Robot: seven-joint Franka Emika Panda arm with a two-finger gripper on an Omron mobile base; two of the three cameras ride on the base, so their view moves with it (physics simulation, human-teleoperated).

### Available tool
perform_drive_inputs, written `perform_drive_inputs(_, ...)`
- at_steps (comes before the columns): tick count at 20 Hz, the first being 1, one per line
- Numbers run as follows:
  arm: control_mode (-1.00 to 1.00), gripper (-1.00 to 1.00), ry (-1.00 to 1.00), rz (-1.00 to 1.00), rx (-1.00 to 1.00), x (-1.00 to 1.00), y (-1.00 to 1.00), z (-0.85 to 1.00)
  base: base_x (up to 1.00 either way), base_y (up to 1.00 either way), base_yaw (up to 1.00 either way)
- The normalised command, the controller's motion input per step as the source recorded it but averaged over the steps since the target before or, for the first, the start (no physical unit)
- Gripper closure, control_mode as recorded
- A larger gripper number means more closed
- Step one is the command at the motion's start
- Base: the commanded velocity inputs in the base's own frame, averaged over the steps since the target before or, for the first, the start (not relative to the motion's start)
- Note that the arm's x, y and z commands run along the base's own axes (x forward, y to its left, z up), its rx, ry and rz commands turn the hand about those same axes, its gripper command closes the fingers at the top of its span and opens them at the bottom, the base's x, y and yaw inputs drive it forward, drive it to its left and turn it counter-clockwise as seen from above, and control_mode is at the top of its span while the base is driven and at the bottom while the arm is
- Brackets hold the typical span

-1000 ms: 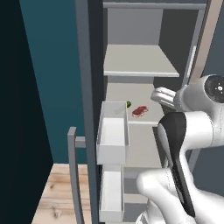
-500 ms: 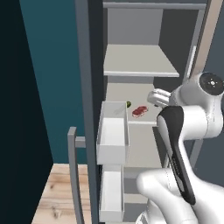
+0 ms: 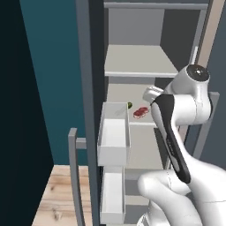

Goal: Take the steak, mushroom, and squash from the freezer and place them in the bowl on the counter.

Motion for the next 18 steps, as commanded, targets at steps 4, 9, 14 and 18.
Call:
perform_drive_inputs(4,-1.00,-1.00,0.00,0.00,0.00,0.18,0.00,-0.40,0.00,0.00,0.00)
perform_drive_inputs(9,-1.00,-1.00,-0.01,0.00,0.00,0.26,0.00,-0.30,0.00,0.00,0.00)
perform_drive_inputs(14,-1.00,-1.00,0.00,0.00,-0.04,0.33,0.00,-0.25,0.00,0.00,0.00)
perform_drive_inputs(18,-1.00,-1.00,0.02,0.00,-0.01,0.29,0.00,-0.14,0.00,0.00,0.00)
